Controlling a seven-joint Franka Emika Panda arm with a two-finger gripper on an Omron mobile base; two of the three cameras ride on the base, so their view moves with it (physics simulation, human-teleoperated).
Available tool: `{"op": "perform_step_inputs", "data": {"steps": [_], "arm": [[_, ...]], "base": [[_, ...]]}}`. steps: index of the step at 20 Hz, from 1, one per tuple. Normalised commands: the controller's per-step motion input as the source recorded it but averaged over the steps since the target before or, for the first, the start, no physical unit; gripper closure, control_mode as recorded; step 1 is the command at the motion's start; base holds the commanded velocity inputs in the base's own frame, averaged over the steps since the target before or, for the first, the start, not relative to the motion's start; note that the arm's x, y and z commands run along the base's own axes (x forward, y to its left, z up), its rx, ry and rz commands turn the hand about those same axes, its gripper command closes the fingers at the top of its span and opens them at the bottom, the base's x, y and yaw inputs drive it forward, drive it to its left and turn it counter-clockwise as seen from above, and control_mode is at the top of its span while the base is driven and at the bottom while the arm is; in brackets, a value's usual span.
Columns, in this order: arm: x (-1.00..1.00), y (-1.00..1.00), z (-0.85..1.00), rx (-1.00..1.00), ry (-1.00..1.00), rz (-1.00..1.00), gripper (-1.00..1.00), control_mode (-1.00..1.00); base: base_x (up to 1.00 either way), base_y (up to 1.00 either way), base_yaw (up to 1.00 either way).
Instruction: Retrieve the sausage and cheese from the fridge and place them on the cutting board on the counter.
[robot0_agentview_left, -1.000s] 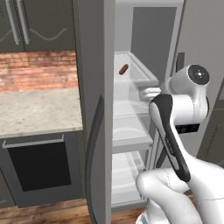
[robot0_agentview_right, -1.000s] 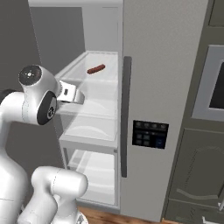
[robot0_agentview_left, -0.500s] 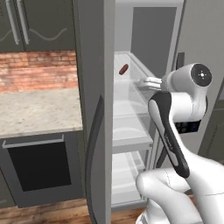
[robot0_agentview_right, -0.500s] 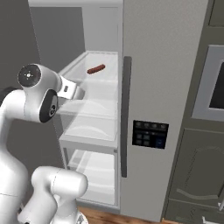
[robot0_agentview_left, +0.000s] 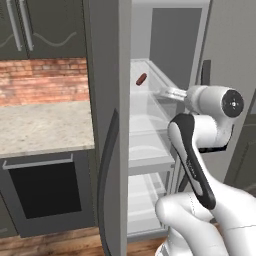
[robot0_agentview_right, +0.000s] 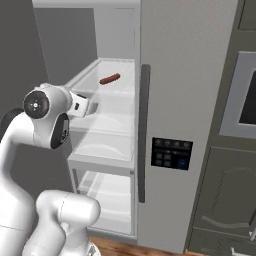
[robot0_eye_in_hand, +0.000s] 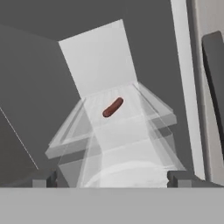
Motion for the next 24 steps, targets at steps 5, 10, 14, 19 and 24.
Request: {"op": "perform_step_inputs", "data": {"steps": [5, 10, 14, 19, 24], "arm": [[0.10, 0.00, 0.58, 0.00, 0.00, 0.00, -1.00, -1.00], [0.28, 0.00, 0.34, 0.00, 0.00, 0.00, -1.00, -1.00], [0.45, 0.00, 0.12, 0.00, 0.00, 0.00, -1.00, -1.00], [0.40, 0.00, -0.01, 0.00, 0.00, 0.00, -1.00, -1.00], [0.40, 0.00, -0.05, 0.00, 0.01, 0.00, -1.00, -1.00]], "base": [[0.00, 0.00, 0.00], [0.00, 0.00, 0.00], [0.00, 0.00, 0.00], [0.00, 0.00, 0.00], [0.00, 0.00, 0.00]]}}
